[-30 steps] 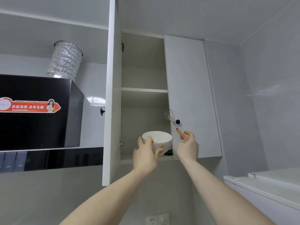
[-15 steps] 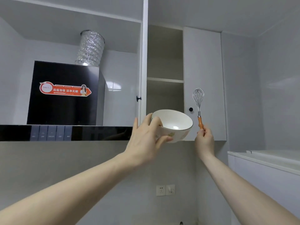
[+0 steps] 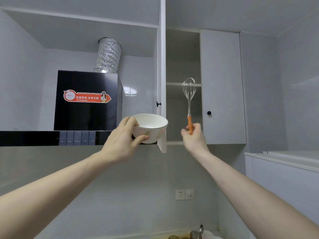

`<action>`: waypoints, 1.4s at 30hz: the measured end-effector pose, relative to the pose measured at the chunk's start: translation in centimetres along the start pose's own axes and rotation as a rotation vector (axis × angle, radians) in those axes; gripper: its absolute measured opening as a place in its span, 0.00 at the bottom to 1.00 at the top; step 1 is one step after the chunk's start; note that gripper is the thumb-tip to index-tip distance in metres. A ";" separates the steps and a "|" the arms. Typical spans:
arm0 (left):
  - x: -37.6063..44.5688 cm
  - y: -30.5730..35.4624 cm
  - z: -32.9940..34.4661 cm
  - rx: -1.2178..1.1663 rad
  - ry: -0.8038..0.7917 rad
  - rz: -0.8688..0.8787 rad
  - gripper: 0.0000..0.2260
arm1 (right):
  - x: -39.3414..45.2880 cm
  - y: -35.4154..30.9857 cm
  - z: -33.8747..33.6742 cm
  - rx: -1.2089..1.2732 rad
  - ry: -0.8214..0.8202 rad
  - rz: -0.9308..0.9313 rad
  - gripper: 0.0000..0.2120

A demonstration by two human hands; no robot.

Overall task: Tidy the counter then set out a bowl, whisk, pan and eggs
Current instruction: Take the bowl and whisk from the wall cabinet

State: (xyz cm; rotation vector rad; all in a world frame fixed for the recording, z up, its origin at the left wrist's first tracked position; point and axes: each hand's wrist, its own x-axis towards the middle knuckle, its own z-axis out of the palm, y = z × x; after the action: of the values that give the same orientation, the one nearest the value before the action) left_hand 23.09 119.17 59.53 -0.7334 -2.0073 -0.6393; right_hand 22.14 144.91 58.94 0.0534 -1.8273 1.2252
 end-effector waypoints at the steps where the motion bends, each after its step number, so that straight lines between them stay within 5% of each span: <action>1: -0.2 -0.5 -0.4 0.016 0.002 -0.022 0.15 | -0.4 -0.6 0.9 -0.023 -0.034 -0.010 0.08; 10: -3.2 -4.4 -4.4 0.153 -0.019 -0.137 0.14 | 0.3 -3.4 7.0 -0.174 0.011 -0.025 0.13; 18: -2.6 -5.0 -4.4 0.157 0.003 -0.146 0.14 | 1.6 -0.1 4.7 -0.267 0.138 -0.111 0.05; 32: 3.9 -2.8 4.8 0.118 -0.003 -0.053 0.15 | 7.6 8.4 -0.8 -0.627 0.116 -0.083 0.26; 42: 7.9 -4.4 10.5 0.121 0.001 -0.052 0.14 | 14.3 14.9 2.7 -0.465 0.038 0.135 0.38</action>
State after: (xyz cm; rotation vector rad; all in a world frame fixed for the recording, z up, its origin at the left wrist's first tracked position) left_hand 10.70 125.19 60.65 -0.6107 -2.0506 -0.5428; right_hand 4.83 156.41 57.90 -0.3560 -2.0637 0.8546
